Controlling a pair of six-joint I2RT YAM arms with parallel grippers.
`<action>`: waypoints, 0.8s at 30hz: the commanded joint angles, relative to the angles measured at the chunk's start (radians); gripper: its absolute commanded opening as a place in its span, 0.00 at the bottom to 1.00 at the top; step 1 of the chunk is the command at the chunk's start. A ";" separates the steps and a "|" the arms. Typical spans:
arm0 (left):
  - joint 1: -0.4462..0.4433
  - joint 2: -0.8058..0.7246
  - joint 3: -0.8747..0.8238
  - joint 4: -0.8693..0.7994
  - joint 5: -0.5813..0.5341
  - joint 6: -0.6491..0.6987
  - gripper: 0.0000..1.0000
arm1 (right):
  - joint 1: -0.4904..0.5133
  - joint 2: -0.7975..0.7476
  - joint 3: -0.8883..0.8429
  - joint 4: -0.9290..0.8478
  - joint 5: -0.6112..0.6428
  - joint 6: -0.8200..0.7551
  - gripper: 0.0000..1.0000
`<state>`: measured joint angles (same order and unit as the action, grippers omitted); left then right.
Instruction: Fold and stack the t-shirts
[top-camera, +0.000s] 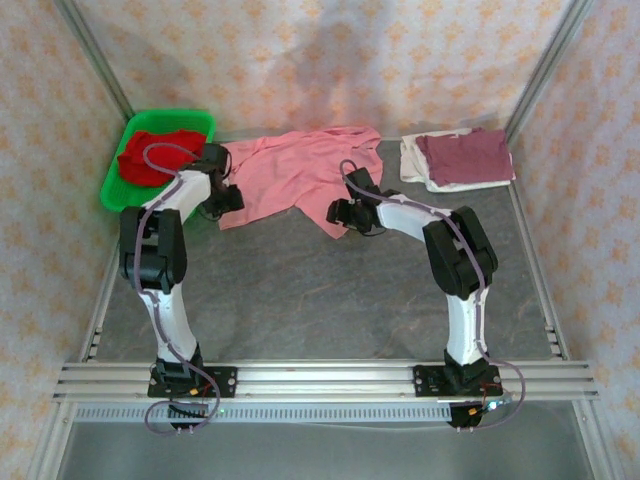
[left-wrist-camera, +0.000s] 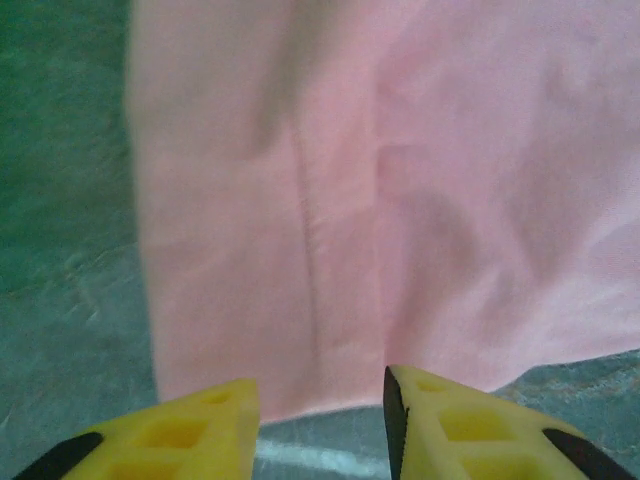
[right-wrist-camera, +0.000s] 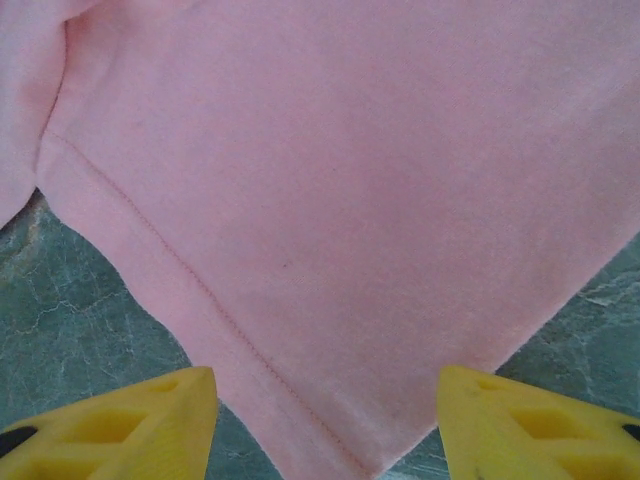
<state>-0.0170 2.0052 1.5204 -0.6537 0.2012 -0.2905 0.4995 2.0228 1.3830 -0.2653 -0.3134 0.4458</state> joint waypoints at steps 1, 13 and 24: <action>-0.038 0.084 0.095 -0.093 -0.041 0.039 0.42 | 0.007 0.012 0.031 -0.020 -0.003 0.007 0.60; -0.051 0.194 0.182 -0.145 -0.121 0.010 0.30 | 0.007 -0.003 0.007 -0.022 0.013 -0.004 0.59; -0.051 0.114 0.131 -0.132 -0.182 -0.001 0.30 | 0.007 -0.008 0.007 -0.032 0.019 -0.010 0.59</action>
<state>-0.0761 2.1712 1.6680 -0.7597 0.0746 -0.2871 0.4995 2.0235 1.3861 -0.2729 -0.3145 0.4450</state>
